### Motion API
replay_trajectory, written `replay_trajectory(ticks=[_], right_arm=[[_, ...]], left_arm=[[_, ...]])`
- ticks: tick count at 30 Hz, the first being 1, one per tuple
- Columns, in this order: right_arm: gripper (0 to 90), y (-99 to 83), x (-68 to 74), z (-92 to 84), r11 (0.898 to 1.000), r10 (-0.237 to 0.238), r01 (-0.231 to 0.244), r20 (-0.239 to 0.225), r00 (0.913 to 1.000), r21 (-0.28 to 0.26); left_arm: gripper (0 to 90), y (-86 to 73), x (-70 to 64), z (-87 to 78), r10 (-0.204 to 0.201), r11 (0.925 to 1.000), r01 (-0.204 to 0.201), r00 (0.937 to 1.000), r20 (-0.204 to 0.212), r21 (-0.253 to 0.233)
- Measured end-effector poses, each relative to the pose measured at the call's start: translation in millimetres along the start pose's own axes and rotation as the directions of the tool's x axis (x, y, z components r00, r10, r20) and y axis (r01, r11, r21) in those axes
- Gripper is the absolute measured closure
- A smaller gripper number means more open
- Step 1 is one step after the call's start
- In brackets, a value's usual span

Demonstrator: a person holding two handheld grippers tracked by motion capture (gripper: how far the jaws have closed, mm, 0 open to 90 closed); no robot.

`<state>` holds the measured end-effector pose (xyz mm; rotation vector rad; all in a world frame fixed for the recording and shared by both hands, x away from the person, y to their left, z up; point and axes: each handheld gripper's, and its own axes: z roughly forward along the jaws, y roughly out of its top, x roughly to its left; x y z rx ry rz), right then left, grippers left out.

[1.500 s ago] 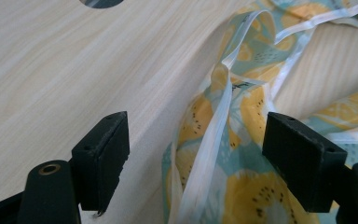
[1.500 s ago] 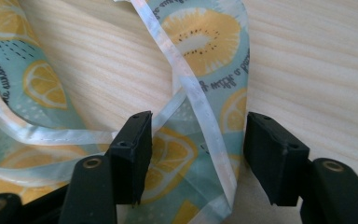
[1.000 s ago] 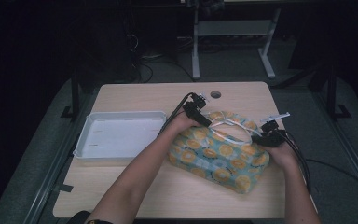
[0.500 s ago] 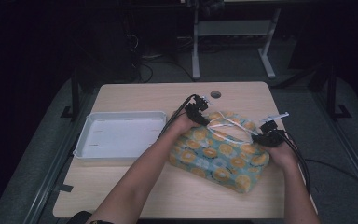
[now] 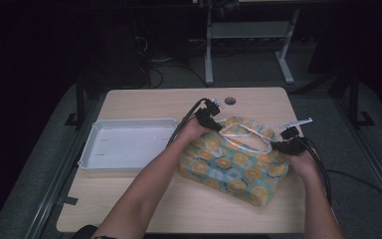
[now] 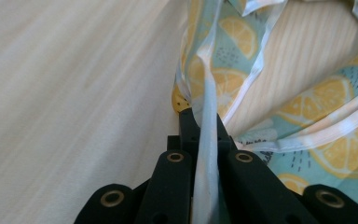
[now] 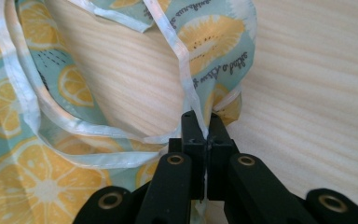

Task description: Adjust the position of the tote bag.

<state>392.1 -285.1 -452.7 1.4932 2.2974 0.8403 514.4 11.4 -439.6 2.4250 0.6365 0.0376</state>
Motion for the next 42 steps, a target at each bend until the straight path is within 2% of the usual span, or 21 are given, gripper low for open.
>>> replay_trajectory(ticks=[2, 3, 5, 8, 9, 14, 15, 16, 20, 26, 29, 30, 33, 39, 42], right_arm=[[89.4, 3.0, 0.3, -6.0, 1.0, -0.009, 0.009, 0.002, 1.0, -0.025], [89.4, 3.0, 0.3, -6.0, 1.0, -0.009, 0.009, 0.002, 1.0, -0.025], [89.5, 5.8, 0.1, -11.7, 0.999, -0.009, 0.009, 0.001, 1.0, -0.047], [89.5, 9.9, 0.7, -22.5, 0.997, -0.011, 0.011, -0.006, 0.9999, -0.082], [89.5, 11.9, 3.2, -31.0, 0.994, -0.018, 0.017, -0.008, 0.9998, -0.104], [89.5, 14.5, 7.7, -46.7, 0.99, -0.028, 0.026, -0.012, 0.9995, -0.141], [89.5, 14.5, 10.7, -54.5, 0.988, -0.027, 0.023, -0.023, 0.9994, -0.155], [89.5, 14.5, 10.7, -54.5, 0.988, -0.027, 0.023, -0.023, 0.9994, -0.155], [89.5, 12.3, 19.2, -66.9, 0.985, -0.036, 0.029, -0.041, 0.9985, -0.168], [89.5, 10.3, 36.4, -86.0, 0.981, -0.053, 0.039, -0.068, 0.9963, -0.188], [89.4, 9.6, 53.9, -99.0, 0.975, -0.086, 0.065, -0.093, 0.992, -0.214], [89.4, 9.6, 53.9, -99.0, 0.975, -0.086, 0.065, -0.093, 0.992, -0.214], [89.5, 8.1, 67.7, -104.4, 0.972, -0.114, 0.088, -0.107, 0.9877, -0.219], [89.5, -1.1, 85.9, -107.9, 0.967, -0.168, 0.142, -0.111, 0.9795, -0.21], [89.4, -6.8, 93.6, -108.8, 0.967, -0.183, 0.155, -0.128, 0.9748, -0.205]], left_arm=[[89.6, 1.8, 0.3, -5.9, -0.005, 0.9995, 0.006, 0.9999, 0.009, -0.031], [89.6, 2.9, 0.7, -9.2, 0.004, 0.9993, -0.004, 0.9999, 0.011, -0.036], [89.6, 4.5, 0.8, -16.5, -0.011, 0.9974, 0.012, 0.9997, 0.023, -0.07], [89.7, 4.8, 1.0, -29.3, -0.02, 0.9943, 0.024, 0.9988, 0.044, -0.103], [89.7, 4.3, 0.6, -34.2, -0.019, 0.9933, 0.025, 0.9986, 0.05, -0.113], [89.7, 3.9, -7.1, -57.8, -0.011, 0.985, 0.024, 0.9972, 0.074, -0.171], [89.7, 3.5, -9.6, -62.2, -0.01, 0.9835, 0.024, 0.9968, 0.079, -0.179], [89.7, 2.9, -12.0, -66.1, -0.005, 0.9821, 0.021, 0.9965, 0.084, -0.187], [89.6, -1.4, -22.4, -80.2, 0.009, 0.9821, 0.008, 0.9963, 0.086, -0.188], [89.6, -14.7, -33.9, -100.6, 0.02, 0.9762, 0.003, 0.9945, 0.102, -0.217], [89.6, -22.7, -40.1, -111.4, 0.031, 0.9739, -0.006, 0.9941, 0.104, -0.227], [89.6, -25.7, -42.2, -114.9, 0.028, 0.9723, -0.003, 0.9941, 0.105, -0.234], [89.6, -36.0, -48.2, -124.0, 0.034, 0.969, -0.007, 0.9936, 0.108, -0.247], [89.6, -57.2, -61.2, -138.3, 0.049, 0.9672, -0.021, 0.9934, 0.104, -0.253], [89.6, -66.6, -68.9, -143.0, 0.061, 0.9673, -0.033, 0.9926, 0.105, -0.252]])
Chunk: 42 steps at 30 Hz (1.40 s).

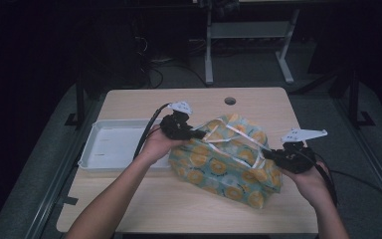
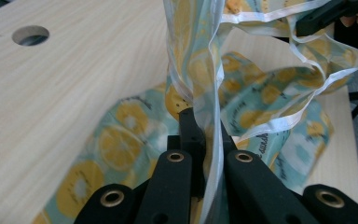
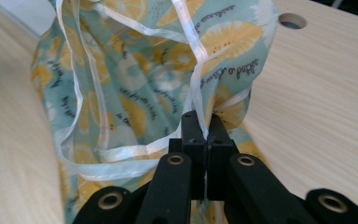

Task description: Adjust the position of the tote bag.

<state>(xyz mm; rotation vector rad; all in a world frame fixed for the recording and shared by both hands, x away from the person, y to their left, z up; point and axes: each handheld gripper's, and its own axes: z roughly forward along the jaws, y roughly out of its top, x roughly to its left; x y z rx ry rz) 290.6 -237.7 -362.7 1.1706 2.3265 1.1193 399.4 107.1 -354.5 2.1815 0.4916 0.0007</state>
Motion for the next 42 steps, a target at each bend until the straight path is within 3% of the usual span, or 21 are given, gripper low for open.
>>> replay_trajectory(ticks=[6, 11, 15, 22, 27, 34, 42], right_arm=[[89.4, -6.4, 20.5, -5.3, 0.999, -0.035, 0.035, -0.033, 0.9988, 0.005], [89.4, -17.6, 34.7, -3.3, 0.999, -0.033, 0.035, -0.089, 0.9955, 0.021], [89.3, -23.2, 42.9, -0.7, 0.998, -0.041, 0.046, -0.104, 0.9937, 0.043], [89.3, -32.7, 58.8, 2.2, 0.995, -0.064, 0.074, -0.159, 0.9852, 0.06], [89.3, -42.8, 74.3, 11.7, 0.99, -0.08, 0.102, -0.211, 0.9741, 0.095], [89.3, -49.6, 84.5, 20.0, 0.985, -0.086, 0.122, -0.262, 0.9613, 0.123], [89.3, -56.8, 83.5, 32.8, 0.975, -0.085, 0.131, -0.248, 0.965, 0.179]], left_arm=[[89.5, -15.7, -17.5, -11.0, 0.023, 0.9997, -0.023, 0.9996, 0.018, -0.007], [89.5, -32.7, -25.9, -14.1, 0.021, 0.9997, -0.021, 0.999, 0.04, 0.015], [89.5, -46.2, -32.3, -14.6, 0.015, 0.9994, -0.016, 0.9984, 0.055, 0.03], [89.4, -66.8, -43.3, -17.0, 0.016, 0.9984, -0.019, 0.9972, 0.073, 0.053], [89.3, -81.7, -50.6, -15.4, 0.005, 0.9972, -0.012, 0.9956, 0.094, 0.073], [89.3, -95.7, -54.6, -9.0, 0.003, 0.9935, -0.014, 0.9947, 0.103, 0.113], [89.1, -97.9, -54.9, 6.7, 0.033, 0.9862, -0.044, 0.9966, 0.076, 0.159]])
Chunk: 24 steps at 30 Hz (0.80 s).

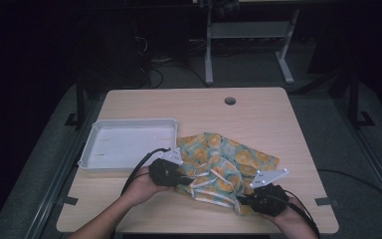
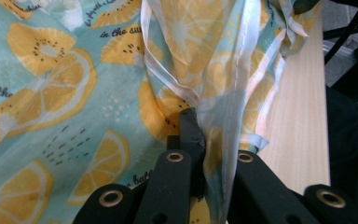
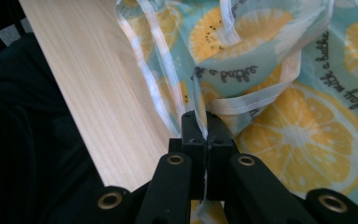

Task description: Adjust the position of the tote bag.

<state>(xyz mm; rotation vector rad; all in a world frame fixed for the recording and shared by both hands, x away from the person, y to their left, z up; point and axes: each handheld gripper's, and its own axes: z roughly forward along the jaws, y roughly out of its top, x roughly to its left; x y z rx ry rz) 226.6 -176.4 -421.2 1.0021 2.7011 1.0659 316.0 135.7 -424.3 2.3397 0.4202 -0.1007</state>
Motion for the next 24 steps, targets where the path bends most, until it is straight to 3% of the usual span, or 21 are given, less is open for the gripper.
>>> replay_trajectory(ticks=[9, 16, 24], right_arm=[[89.3, 0.7, -16.5, 0.2, 1.0, 0.011, -0.011, 0.053, 0.9985, -0.003], [89.3, 5.1, -39.6, 0.1, 0.999, 0.038, -0.038, 0.104, 0.9938, -0.008], [89.3, 14.4, -65.4, 3.5, 0.999, 0.047, -0.044, 0.157, 0.9865, -0.021]], left_arm=[[89.2, 20.0, 13.5, 13.6, 0.03, 0.9995, -0.03, 0.9991, -0.03, 0.002], [89.2, 40.4, 33.3, 30.0, 0.021, 0.9998, -0.021, 0.9983, -0.054, 0.0], [89.2, 61.1, 58.9, 43.0, 0.004, 0.9999, -0.005, 0.9939, -0.11, -0.016]])
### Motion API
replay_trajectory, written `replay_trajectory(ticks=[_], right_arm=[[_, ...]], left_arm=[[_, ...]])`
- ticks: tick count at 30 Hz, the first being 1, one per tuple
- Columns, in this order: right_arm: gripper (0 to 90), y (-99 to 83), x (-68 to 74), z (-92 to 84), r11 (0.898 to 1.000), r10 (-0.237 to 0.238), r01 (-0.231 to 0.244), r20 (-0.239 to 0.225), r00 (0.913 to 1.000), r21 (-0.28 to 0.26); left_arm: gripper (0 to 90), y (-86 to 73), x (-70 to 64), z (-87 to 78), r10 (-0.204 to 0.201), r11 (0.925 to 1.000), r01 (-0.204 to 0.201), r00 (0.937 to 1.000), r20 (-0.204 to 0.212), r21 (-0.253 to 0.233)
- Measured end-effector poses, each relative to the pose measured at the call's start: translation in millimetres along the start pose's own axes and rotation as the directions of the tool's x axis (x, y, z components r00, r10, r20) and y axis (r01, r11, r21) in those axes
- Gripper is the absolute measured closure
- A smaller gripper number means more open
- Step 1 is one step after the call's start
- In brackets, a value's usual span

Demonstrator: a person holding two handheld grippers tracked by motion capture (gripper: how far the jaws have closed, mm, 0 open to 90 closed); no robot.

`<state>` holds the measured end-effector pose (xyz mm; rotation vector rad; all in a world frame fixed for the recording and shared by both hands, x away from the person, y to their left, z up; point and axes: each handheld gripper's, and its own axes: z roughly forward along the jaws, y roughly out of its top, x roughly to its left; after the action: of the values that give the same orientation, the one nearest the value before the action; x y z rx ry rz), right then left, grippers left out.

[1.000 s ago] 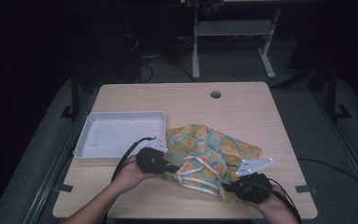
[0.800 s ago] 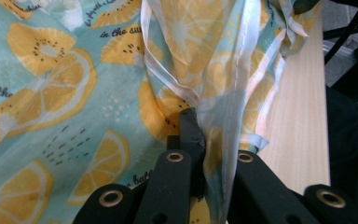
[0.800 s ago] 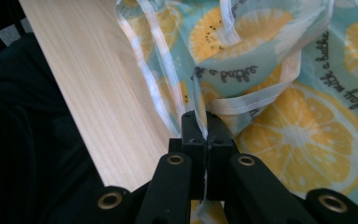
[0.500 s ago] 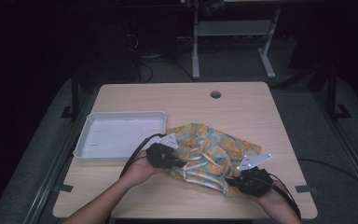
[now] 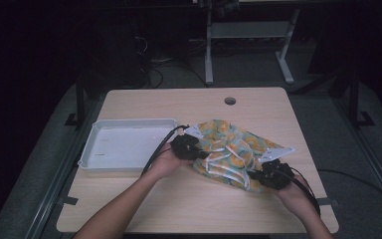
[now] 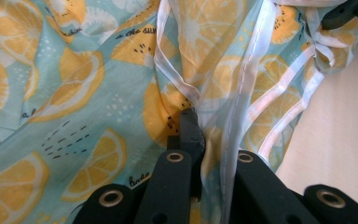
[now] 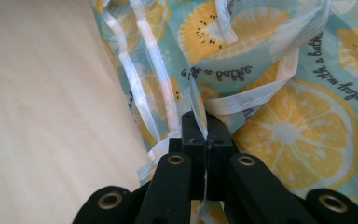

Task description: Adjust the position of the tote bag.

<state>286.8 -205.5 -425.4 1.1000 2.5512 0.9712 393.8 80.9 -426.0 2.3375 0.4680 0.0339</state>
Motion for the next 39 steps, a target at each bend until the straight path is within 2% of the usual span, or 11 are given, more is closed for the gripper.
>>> replay_trajectory(ticks=[5, 7, 9, 11, 16, 20, 24, 27, 30, 39], right_arm=[[89.3, 7.0, -18.0, 5.3, 1.0, 0.008, -0.007, 0.042, 0.9991, -0.013], [89.3, 8.2, -21.6, 2.4, 0.999, 0.025, -0.024, 0.046, 0.9986, -0.04], [89.3, 8.2, -21.5, -0.1, 0.999, 0.016, -0.013, 0.046, 0.9988, -0.05], [89.3, 7.7, -19.1, -6.0, 0.997, 0.018, -0.015, 0.043, 0.9989, -0.069], [89.2, 6.9, -12.7, -19.3, 0.993, 0.008, -0.003, 0.038, 0.9993, -0.115], [89.1, 5.3, -1.5, -30.2, 0.989, -0.019, 0.023, 0.029, 0.9994, -0.147], [89.0, 1.9, 11.2, -39.5, 0.985, -0.046, 0.048, 0.022, 0.9987, -0.163], [89.0, -3.3, 20.3, -41.2, 0.986, -0.063, 0.063, 0.004, 0.998, -0.152], [88.9, -10.5, 28.4, -39.2, 0.989, -0.075, 0.072, -0.016, 0.9971, -0.127], [88.8, -30.1, 41.2, -25.5, 0.997, -0.075, 0.073, -0.08, 0.9939, -0.034]], left_arm=[[89.2, 9.8, 11.7, 5.6, 0.0, 1.0, 0.0, 0.9996, -0.029, -0.004], [89.1, 11.3, 12.1, 4.5, -0.016, 0.9995, 0.016, 0.9995, -0.025, -0.026], [89.0, 12.2, 10.4, 0.3, -0.012, 0.9991, 0.011, 0.9998, -0.014, -0.04], [89.0, 12.8, 7.8, -4.8, -0.001, 0.9988, 0.0, 1.0, -0.007, -0.049], [88.8, 12.7, -1.9, -22.6, -0.003, 0.9951, 0.005, 0.9997, 0.024, -0.099], [88.8, 9.2, -10.0, -39.6, 0.017, 0.9917, -0.011, 0.9988, 0.045, -0.128], [88.7, 1.7, -19.5, -52.4, 0.036, 0.991, -0.027, 0.9972, 0.066, -0.131], [88.6, -5.9, -26.3, -57.4, 0.05, 0.9914, -0.04, 0.9954, 0.081, -0.125], [88.6, -14.4, -34.1, -59.3, 0.046, 0.993, -0.035, 0.9941, 0.098, -0.113], [88.4, -40.6, -44.8, -47.2, 0.042, 0.9989, -0.038, 0.9903, 0.132, -0.027]])
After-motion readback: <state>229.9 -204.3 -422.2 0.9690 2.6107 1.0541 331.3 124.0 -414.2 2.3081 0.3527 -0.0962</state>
